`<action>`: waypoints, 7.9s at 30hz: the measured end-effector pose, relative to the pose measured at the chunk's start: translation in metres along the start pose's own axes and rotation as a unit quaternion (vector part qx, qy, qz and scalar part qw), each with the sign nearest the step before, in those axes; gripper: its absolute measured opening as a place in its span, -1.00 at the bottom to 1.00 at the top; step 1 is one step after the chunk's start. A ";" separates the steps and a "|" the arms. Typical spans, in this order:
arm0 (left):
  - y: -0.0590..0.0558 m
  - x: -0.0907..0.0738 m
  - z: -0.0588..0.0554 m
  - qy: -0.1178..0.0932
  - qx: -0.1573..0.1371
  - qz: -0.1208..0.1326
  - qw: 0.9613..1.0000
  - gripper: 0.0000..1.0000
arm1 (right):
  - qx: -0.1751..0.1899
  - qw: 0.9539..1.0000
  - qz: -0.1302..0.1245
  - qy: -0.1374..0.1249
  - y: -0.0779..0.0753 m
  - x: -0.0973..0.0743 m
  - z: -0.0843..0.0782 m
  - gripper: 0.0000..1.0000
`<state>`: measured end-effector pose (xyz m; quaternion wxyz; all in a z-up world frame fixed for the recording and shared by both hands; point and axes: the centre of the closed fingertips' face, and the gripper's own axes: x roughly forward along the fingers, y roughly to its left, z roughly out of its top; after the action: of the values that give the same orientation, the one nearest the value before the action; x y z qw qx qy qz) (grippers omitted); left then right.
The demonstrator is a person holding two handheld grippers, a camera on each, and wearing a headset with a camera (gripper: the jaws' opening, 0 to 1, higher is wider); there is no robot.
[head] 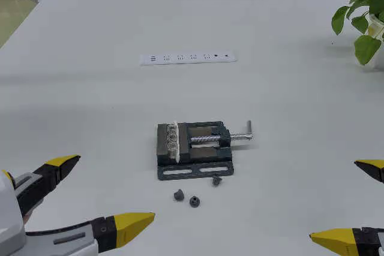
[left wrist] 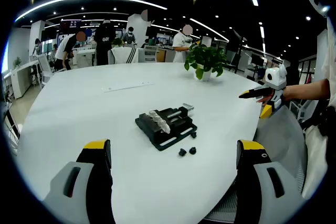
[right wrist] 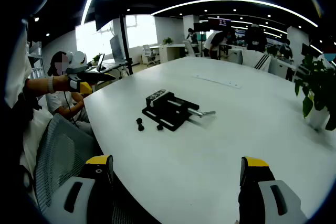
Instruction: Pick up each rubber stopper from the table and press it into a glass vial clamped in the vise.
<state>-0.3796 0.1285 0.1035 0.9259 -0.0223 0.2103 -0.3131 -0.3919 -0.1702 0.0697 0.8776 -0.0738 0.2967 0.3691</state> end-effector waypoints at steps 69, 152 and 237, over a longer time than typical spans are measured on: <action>-0.025 0.060 -0.042 0.142 0.167 -0.117 0.969 0.39 | -0.032 0.998 0.023 0.038 0.007 0.005 -0.007 0.86; -0.037 0.117 -0.081 0.220 0.204 -0.138 0.944 -0.94 | -0.020 0.998 0.043 0.039 0.013 0.010 -0.012 0.64; -0.150 0.073 -0.003 0.107 0.345 -0.240 0.901 -0.94 | -0.263 0.930 0.248 0.063 0.121 0.053 0.058 -0.84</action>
<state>-0.4135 -0.0346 0.0991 0.7446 0.2825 0.1748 -0.5789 -0.4188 -0.0311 0.0970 0.6866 -0.2495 0.2528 0.6343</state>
